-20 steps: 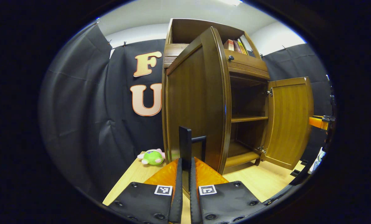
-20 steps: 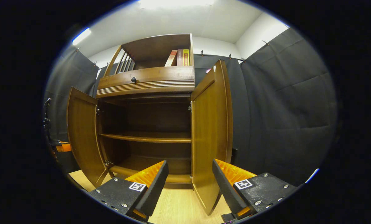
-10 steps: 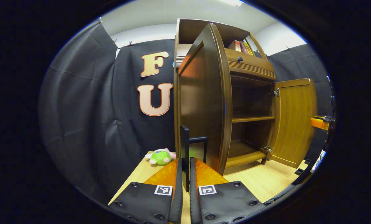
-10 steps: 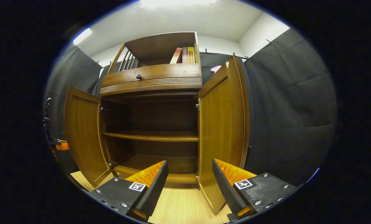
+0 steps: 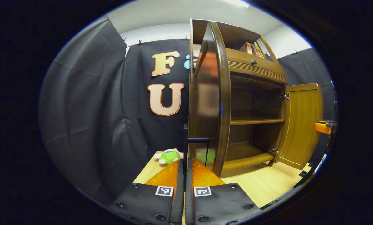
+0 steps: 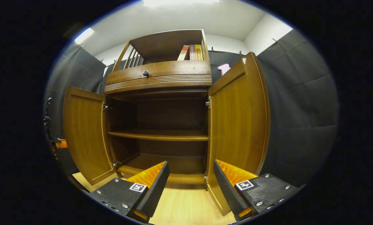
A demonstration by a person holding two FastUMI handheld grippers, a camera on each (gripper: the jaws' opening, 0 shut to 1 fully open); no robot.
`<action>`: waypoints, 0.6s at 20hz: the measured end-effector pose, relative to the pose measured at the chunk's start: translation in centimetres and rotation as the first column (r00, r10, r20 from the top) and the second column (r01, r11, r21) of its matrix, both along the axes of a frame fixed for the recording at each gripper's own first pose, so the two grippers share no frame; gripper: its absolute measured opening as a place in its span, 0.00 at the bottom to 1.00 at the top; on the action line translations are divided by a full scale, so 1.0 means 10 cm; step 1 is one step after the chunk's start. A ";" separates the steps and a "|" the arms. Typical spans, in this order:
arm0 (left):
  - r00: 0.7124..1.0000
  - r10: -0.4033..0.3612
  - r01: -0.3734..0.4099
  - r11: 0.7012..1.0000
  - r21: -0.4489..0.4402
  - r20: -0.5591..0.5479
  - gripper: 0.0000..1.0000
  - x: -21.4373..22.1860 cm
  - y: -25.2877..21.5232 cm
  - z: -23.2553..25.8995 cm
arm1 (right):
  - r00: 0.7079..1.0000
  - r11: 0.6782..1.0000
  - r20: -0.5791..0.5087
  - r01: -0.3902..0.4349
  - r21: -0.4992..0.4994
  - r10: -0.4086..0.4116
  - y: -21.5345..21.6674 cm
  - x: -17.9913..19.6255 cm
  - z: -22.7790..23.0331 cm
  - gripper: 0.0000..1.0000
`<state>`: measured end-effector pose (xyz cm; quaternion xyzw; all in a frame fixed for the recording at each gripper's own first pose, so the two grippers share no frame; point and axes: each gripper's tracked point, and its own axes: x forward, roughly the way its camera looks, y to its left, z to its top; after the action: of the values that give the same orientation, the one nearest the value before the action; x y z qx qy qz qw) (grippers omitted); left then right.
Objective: Open the right door of the double-door shoe cabinet with the right hand, and open the left door with the left hand.
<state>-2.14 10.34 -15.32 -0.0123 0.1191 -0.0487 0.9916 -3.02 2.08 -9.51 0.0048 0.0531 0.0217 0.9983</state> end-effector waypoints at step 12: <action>0.989 0.133 -0.135 0.990 0.029 0.062 0.10 -0.33 0.34 0.38 | 1.000 1.000 -0.012 -0.013 0.008 0.014 0.07 0.04 -0.05 0.88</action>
<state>-5.48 13.78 -11.48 -0.0023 0.0888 0.0197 0.9959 -2.62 2.81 -9.97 0.0085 0.0590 0.0287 0.9978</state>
